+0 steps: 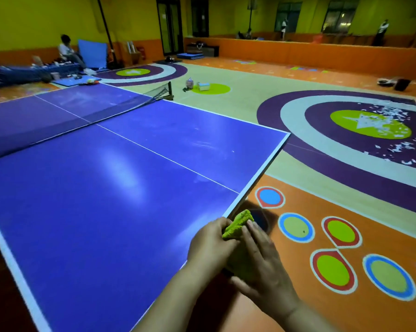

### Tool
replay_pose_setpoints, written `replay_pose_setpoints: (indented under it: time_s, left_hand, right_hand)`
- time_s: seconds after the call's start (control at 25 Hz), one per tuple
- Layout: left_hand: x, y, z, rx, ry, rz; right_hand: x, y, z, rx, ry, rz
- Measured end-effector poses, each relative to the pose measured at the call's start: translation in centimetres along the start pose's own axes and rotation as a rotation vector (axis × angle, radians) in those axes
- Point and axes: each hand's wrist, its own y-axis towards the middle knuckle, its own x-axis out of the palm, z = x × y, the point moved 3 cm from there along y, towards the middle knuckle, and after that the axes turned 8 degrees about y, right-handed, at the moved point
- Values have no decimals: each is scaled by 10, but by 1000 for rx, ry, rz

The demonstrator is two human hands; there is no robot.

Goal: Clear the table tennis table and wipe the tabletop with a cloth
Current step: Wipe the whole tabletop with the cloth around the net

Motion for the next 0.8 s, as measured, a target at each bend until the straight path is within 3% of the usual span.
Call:
replay_pose_setpoints:
  time_s: [0.08, 0.2, 0.36, 0.6, 0.8]
  left_hand:
    - [4, 15, 21, 51, 75, 71]
    - [13, 50, 36, 72, 164, 103]
    - [32, 118, 51, 39, 140, 108]
    - [74, 264, 112, 124, 112, -47]
    - [120, 390, 180, 189, 101, -107]
  right_hand:
    - [-14, 16, 32, 122, 88, 32]
    - [-17, 52, 77, 408, 406, -18]
    - [-25, 109, 129, 519, 646, -38]
    - [-57, 187, 247, 594, 580, -90]
    - [-102, 228, 370, 773, 502, -10]
